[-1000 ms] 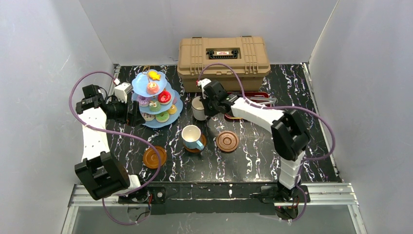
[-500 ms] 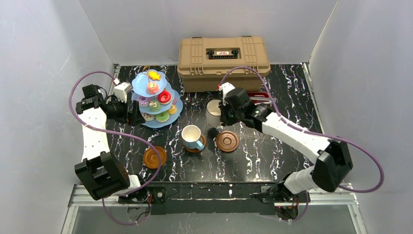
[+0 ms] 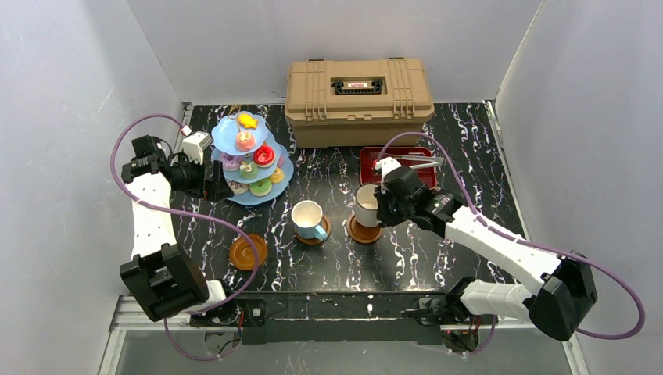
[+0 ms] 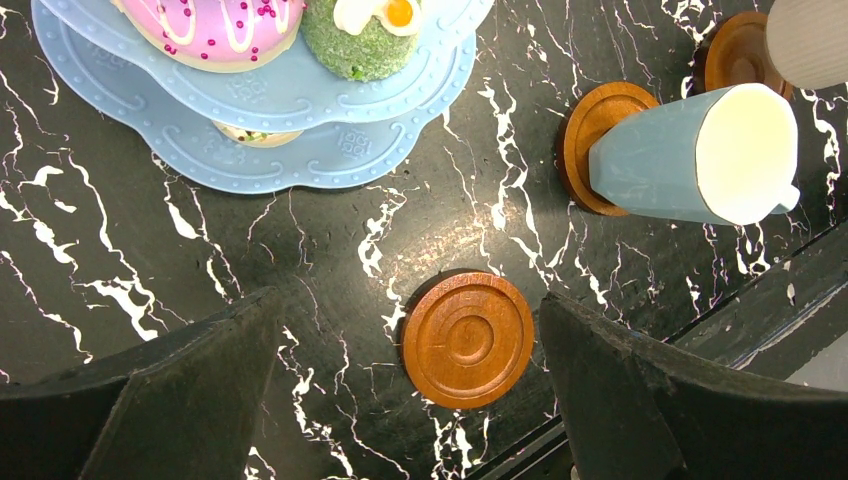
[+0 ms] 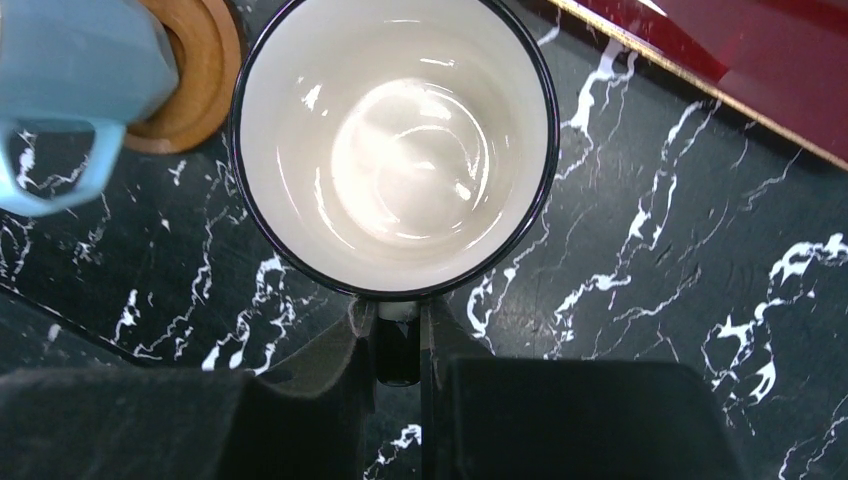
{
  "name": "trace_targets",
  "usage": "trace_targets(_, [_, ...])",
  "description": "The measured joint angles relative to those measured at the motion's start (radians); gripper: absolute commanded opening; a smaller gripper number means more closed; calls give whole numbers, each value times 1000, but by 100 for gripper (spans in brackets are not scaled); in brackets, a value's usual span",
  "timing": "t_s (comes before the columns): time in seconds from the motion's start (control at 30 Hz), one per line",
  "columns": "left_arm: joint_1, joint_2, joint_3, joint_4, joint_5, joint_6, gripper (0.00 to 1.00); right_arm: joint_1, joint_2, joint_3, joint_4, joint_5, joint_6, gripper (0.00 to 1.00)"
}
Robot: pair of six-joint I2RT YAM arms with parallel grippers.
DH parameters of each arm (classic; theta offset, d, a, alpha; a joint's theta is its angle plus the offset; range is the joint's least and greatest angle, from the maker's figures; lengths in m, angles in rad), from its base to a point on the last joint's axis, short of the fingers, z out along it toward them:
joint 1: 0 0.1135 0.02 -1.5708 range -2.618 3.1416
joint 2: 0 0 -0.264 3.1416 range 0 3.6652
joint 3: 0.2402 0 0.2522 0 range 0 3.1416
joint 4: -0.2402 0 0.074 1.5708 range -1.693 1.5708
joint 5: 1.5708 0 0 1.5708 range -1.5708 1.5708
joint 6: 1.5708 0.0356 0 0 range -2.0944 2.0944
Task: Serve the afternoon tea
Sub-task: Place the cup on the coaster.
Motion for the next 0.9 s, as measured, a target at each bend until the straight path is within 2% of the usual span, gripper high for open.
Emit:
trace_targets(0.23, [0,0,0,-2,0,0,98,12,-29,-48,-9,15,30,1])
trace_targets(0.57, [0,0,0,-8,0,0,98,107,-30,-84,10,69,64,1])
trace_targets(0.9, [0,0,0,-15,0,0,98,130,-36,-164,93,105,96,1])
